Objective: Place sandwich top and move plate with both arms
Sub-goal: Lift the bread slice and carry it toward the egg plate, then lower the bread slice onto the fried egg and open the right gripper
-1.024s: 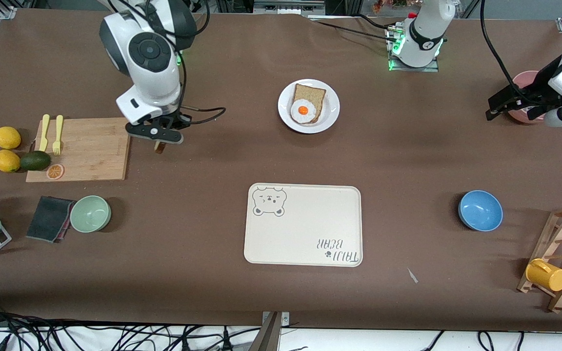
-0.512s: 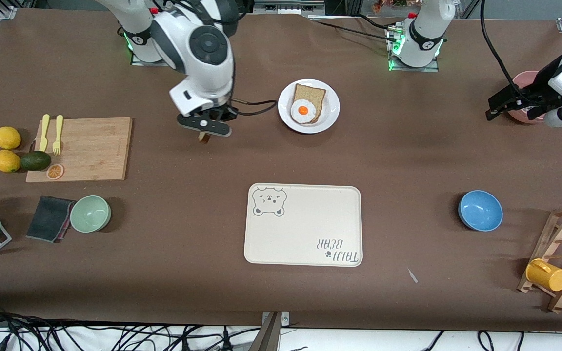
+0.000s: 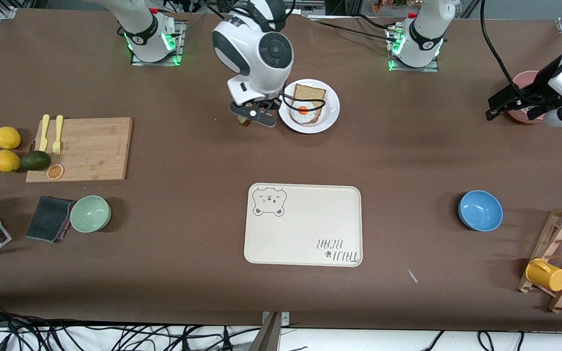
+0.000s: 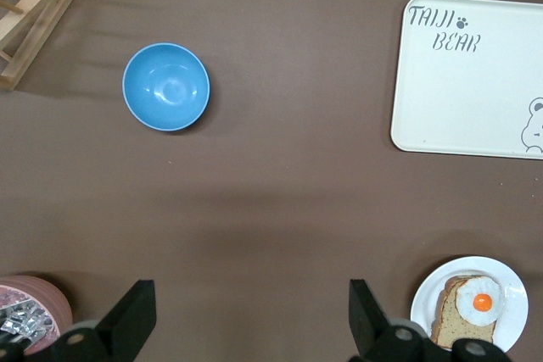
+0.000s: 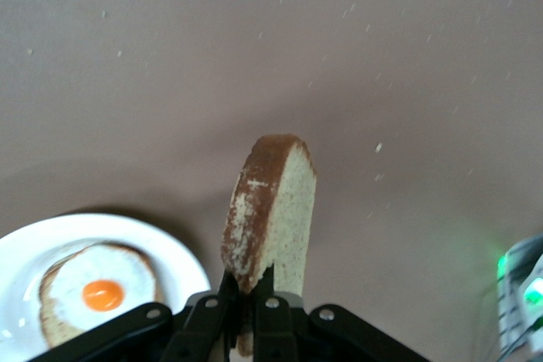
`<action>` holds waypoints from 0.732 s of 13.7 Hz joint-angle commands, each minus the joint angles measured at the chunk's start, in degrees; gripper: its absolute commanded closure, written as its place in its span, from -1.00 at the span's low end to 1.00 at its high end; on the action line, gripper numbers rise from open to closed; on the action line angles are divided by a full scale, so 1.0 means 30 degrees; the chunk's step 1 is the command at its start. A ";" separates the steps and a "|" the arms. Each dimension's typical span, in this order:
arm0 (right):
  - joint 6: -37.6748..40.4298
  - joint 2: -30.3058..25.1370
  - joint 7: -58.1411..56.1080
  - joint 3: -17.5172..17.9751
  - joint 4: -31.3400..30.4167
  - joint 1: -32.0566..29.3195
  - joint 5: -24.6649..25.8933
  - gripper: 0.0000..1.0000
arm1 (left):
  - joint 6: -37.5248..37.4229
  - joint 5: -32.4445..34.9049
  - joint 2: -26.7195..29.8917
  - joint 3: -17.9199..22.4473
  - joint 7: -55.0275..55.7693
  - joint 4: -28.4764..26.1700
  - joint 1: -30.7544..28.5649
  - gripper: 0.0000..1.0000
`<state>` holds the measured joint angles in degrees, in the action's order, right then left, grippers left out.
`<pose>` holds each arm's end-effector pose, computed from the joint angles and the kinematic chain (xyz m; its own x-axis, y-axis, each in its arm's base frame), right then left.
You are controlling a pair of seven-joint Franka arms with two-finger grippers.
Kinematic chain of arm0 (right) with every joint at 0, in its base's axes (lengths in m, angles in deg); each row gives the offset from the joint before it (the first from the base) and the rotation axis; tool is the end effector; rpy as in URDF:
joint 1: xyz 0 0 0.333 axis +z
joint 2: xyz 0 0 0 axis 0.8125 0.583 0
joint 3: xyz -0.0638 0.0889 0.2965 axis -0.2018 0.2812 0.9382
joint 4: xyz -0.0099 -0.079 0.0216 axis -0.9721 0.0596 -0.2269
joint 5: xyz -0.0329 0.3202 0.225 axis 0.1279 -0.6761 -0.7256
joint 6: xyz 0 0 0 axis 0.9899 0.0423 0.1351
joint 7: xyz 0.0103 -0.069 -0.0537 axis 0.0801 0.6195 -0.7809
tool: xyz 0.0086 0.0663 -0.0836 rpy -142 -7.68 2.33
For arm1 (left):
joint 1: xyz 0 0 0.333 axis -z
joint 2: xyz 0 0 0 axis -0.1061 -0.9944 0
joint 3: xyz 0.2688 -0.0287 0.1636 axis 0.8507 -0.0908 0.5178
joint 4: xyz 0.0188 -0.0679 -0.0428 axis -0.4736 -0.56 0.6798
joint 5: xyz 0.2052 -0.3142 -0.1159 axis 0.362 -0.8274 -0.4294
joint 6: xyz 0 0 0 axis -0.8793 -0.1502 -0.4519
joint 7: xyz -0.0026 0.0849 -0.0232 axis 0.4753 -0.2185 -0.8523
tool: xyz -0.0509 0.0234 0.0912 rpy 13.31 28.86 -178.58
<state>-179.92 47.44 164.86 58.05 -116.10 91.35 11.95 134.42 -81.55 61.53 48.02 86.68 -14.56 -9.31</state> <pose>0.4039 0.5064 0.3574 0.9212 -0.3617 -0.1434 -0.3176 -0.9119 0.2599 0.5384 -0.0190 0.6071 0.9978 0.0507 -0.0420 0.0524 -0.9978 0.0401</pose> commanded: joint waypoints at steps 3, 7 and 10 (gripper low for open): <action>0.1011 0.2624 0.3032 -0.1652 0.3632 0.2543 -0.1779 0.97 | -0.0448 0.0282 -0.0261 -0.0108 -0.0071 0.0628 -0.0098 -1.00; 0.1364 0.3008 0.4089 -0.1769 0.4630 0.3217 -0.2745 0.97 | -0.0448 0.0282 -0.0261 -0.0079 -0.0071 0.0628 -0.0098 -1.00; 0.1482 0.3241 0.4618 -0.1975 0.5158 0.3980 -0.2805 0.97 | -0.0448 0.0282 -0.0232 -0.0108 -0.0071 0.0599 -0.0098 -1.00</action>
<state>-177.32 55.63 176.91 53.30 -104.02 101.23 4.62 134.42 -81.55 61.50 48.02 86.68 -14.56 -9.31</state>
